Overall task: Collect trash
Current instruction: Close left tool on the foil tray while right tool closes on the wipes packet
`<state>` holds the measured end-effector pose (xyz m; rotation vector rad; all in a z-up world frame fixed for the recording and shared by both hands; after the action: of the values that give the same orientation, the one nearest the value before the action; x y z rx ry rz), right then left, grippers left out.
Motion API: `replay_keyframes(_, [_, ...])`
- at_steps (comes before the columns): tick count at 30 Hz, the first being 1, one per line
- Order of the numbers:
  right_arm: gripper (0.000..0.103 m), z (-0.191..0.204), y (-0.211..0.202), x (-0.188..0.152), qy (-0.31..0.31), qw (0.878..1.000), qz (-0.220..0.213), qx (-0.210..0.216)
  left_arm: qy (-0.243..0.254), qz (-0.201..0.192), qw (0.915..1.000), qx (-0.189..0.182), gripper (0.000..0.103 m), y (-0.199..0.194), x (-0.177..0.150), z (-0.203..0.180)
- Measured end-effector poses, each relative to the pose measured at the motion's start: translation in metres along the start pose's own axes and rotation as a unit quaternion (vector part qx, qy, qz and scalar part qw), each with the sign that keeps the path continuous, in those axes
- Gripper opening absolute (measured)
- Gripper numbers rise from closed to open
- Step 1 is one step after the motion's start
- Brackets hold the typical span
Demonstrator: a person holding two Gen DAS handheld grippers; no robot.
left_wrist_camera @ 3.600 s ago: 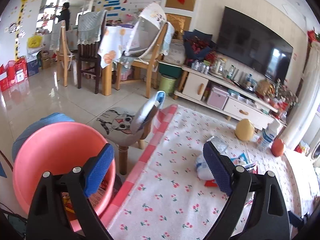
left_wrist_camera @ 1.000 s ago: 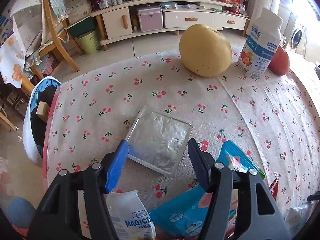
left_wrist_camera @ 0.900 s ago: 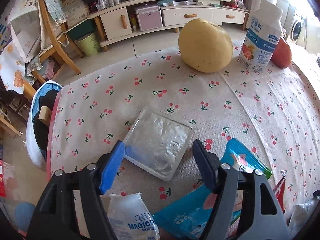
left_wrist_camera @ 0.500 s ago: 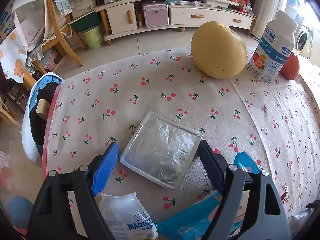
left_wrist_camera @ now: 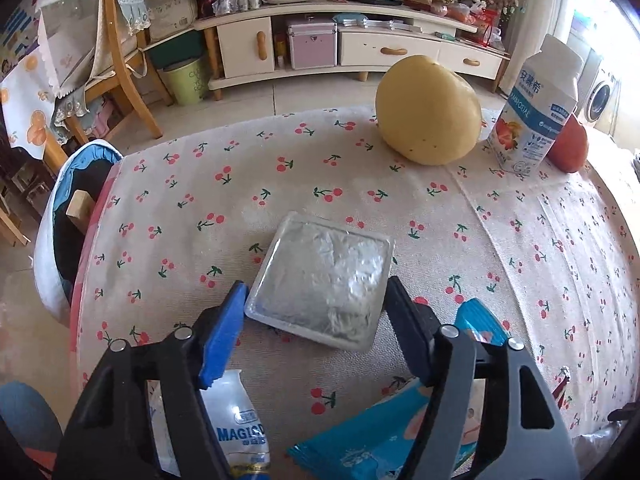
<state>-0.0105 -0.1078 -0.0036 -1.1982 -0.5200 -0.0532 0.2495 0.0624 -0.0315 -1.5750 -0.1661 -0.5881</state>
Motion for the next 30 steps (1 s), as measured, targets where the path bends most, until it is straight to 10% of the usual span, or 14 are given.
replay_keyframes(30, [0.098,0.008,0.004,-0.006,-0.03,0.999,0.012,0.017,-0.087,-0.117,0.9893,-0.008,0.066,-0.138,-0.097,-0.008])
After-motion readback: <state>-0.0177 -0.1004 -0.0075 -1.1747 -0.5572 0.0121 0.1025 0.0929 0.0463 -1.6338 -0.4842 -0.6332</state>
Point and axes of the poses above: each gripper's, at about its wrist camera, not at the fingertips, and y roughly the way its jaws point, z to its left, x to its top, the point moved 6 cm from there along y, roughly the way its jaws point, and after that the axes turned 5 degrees about z, right-handed, at the moved point
